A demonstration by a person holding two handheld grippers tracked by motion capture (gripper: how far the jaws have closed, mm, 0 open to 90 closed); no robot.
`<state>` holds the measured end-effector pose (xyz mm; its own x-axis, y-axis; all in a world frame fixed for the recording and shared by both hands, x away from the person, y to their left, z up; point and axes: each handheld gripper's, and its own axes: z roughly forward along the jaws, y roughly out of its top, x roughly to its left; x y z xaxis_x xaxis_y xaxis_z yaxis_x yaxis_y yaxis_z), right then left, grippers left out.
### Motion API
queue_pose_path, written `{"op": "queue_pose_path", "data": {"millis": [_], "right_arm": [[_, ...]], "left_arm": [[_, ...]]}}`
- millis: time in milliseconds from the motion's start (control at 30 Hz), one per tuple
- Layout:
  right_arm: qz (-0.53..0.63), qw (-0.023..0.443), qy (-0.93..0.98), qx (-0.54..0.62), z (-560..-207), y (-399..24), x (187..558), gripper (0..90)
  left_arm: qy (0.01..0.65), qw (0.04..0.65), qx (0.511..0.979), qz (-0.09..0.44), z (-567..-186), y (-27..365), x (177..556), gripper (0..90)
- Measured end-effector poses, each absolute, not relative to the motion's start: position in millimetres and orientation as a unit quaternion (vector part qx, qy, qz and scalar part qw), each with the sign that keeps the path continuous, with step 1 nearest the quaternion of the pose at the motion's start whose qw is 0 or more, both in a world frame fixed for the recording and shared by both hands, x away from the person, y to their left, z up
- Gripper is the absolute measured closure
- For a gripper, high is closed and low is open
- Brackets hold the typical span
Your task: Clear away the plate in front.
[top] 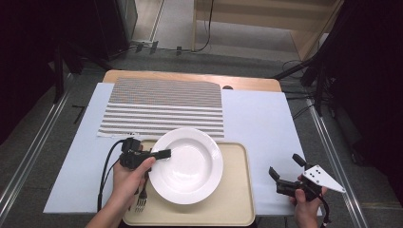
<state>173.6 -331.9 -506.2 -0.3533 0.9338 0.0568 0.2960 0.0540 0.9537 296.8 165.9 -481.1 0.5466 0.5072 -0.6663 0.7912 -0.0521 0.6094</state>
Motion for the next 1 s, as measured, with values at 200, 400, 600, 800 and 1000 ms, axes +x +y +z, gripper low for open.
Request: {"op": "queue_pose_path", "data": {"millis": [200,400,600,800,1000], "right_arm": [[0.500,0.320,0.651,0.473,-506.2,-332.4,173.5,0.0],[0.499,0.320,0.652,0.473,-506.5,-332.3,173.7,0.0],[0.499,0.320,0.649,0.477,-506.9,-332.9,174.1,0.0],[0.498,0.322,0.651,0.474,-506.9,-332.4,174.2,0.0],[0.498,0.322,0.650,0.476,-506.9,-332.9,174.2,0.0]], "left_arm": [[0.450,0.503,0.720,-0.160,-486.9,160.1,297.8,81.5],[0.447,0.492,0.726,-0.173,-491.4,156.7,299.7,81.4],[0.450,0.476,0.735,-0.175,-493.5,155.0,300.2,81.3],[0.458,0.461,0.741,-0.171,-496.8,154.0,301.9,81.2],[0.454,0.454,0.747,-0.174,-500.7,150.8,304.7,81.1]]}}
